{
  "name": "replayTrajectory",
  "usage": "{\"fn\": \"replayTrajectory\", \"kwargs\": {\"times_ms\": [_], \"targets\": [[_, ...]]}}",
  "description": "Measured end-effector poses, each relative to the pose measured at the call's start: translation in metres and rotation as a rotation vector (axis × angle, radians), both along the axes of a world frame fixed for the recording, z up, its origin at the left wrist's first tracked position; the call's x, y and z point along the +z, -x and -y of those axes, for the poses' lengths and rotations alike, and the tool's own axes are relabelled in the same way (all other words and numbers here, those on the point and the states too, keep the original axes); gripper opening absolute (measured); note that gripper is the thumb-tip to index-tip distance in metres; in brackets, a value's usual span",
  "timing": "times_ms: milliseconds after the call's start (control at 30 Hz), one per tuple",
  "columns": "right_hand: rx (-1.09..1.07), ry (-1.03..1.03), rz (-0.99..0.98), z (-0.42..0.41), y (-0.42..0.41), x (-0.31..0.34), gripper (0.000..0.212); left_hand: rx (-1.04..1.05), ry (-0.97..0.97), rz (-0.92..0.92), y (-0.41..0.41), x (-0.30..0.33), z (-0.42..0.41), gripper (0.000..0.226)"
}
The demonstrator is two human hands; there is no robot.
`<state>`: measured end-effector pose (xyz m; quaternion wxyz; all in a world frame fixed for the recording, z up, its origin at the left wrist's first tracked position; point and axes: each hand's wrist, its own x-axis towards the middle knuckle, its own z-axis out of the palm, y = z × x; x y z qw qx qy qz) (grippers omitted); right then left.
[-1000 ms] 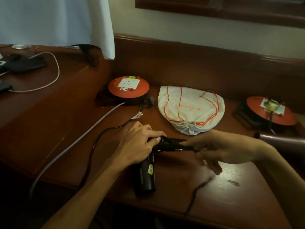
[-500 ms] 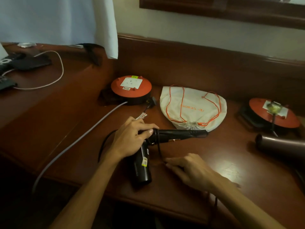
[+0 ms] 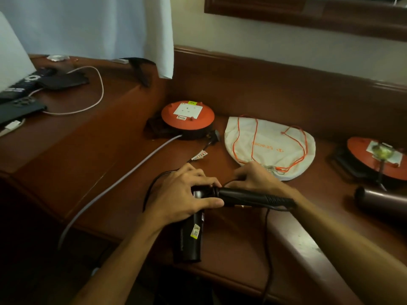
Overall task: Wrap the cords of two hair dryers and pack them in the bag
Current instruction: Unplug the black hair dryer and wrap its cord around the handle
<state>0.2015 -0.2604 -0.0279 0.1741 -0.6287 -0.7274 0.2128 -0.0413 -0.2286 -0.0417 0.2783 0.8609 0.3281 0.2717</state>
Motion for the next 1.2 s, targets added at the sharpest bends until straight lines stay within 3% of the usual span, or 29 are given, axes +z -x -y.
{"fn": "replayTrajectory", "kwargs": {"times_ms": [133,267,367,467,567,667,767,833,1033,1100,1200], "targets": [[0.050,0.069,0.040,-0.011,0.002,0.025,0.040,0.006,0.007,-0.135,-0.006,0.007,0.000,0.054],[0.238,0.188,0.128,-0.004,0.017,0.062,0.021,0.010,-0.033,-0.337,-0.018,0.014,0.006,0.083],[0.317,0.298,0.152,0.010,0.022,0.081,0.016,-0.032,-0.013,-0.317,-0.017,0.013,0.003,0.078],[0.353,0.353,0.026,0.020,0.015,0.089,0.018,-0.063,-0.115,-0.384,-0.012,0.010,-0.001,0.056],[0.313,0.365,-0.100,0.032,-0.001,0.096,0.019,-0.043,-0.119,-0.350,-0.009,0.005,0.000,0.050],[0.212,0.323,-0.066,0.046,-0.018,0.092,0.017,-0.020,-0.106,-0.313,-0.007,0.002,0.002,0.053],[0.058,0.152,0.061,0.052,-0.029,0.084,0.019,-0.020,-0.119,-0.331,-0.010,0.003,0.002,0.048],[-0.005,0.107,0.025,0.059,-0.024,0.081,0.013,-0.009,-0.139,-0.353,-0.014,0.003,0.002,0.046],[0.113,0.093,-0.122,0.089,0.021,0.050,0.023,0.102,-0.098,-0.166,-0.018,-0.001,-0.008,0.032],[0.151,0.028,-0.156,0.093,0.034,0.032,0.024,0.126,-0.074,-0.093,-0.017,-0.004,-0.010,0.041],[0.124,-0.093,-0.031,0.096,0.041,-0.005,0.032,0.118,-0.068,-0.086,-0.017,-0.004,-0.007,0.055]]}}
